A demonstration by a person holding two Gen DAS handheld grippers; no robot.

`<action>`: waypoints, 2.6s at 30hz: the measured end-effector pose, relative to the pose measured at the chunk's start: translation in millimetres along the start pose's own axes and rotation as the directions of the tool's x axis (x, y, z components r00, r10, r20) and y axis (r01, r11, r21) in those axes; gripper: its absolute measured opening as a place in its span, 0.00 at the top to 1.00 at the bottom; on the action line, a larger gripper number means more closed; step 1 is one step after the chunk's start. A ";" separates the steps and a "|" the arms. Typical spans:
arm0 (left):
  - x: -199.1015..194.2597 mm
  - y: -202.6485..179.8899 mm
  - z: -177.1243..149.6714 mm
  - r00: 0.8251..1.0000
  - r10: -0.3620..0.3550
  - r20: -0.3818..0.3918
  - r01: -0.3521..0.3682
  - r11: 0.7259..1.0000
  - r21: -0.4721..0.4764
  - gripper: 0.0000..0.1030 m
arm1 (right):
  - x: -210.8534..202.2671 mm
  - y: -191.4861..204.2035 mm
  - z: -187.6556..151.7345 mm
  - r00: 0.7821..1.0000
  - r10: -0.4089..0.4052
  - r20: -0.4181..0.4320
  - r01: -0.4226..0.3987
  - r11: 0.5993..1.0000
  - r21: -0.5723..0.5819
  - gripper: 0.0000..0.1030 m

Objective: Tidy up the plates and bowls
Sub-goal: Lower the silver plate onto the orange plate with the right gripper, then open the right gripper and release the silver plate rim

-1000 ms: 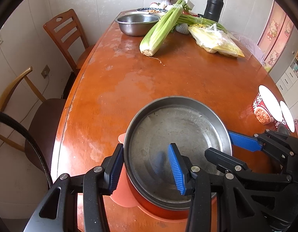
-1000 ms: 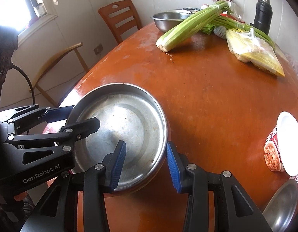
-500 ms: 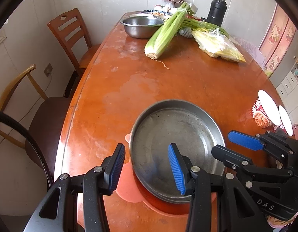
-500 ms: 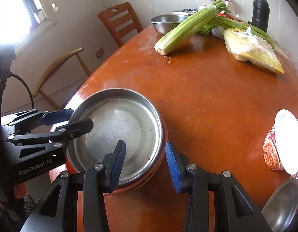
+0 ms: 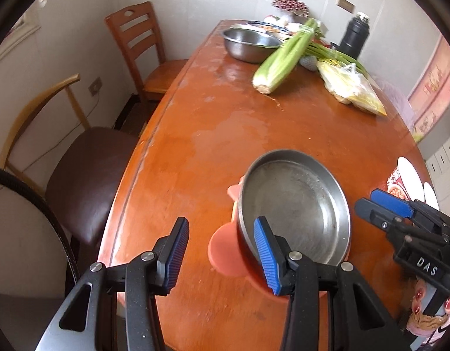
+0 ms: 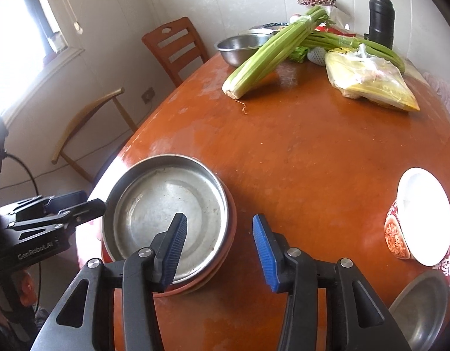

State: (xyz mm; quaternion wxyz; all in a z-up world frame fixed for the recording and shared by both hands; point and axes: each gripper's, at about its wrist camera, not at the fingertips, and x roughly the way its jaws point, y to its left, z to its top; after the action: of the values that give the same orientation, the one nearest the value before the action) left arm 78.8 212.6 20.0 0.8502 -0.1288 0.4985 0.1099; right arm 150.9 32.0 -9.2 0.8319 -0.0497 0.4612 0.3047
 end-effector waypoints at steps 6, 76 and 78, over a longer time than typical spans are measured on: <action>-2.2 14.6 -13.2 0.998 -0.068 -0.007 0.066 0.992 -0.107 0.54 | 5.2 2.8 -2.5 0.999 0.023 -0.027 -0.024 0.999 -0.023 0.53; 89.7 -87.4 23.2 0.973 -0.192 -0.130 0.202 0.977 0.065 0.38 | 31.4 -59.8 -13.0 0.982 -0.164 -0.092 0.170 0.983 0.064 0.52; 86.3 -83.7 23.7 0.980 -0.165 -0.112 0.173 0.982 0.071 0.38 | 31.6 -59.5 -12.3 0.983 -0.161 -0.092 0.167 0.984 0.065 0.52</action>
State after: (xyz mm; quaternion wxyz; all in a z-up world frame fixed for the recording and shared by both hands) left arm 166.0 146.5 -35.3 0.8334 -0.1421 0.5339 0.0103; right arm 187.0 -6.0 -53.2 0.8347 -0.0704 0.5017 0.2159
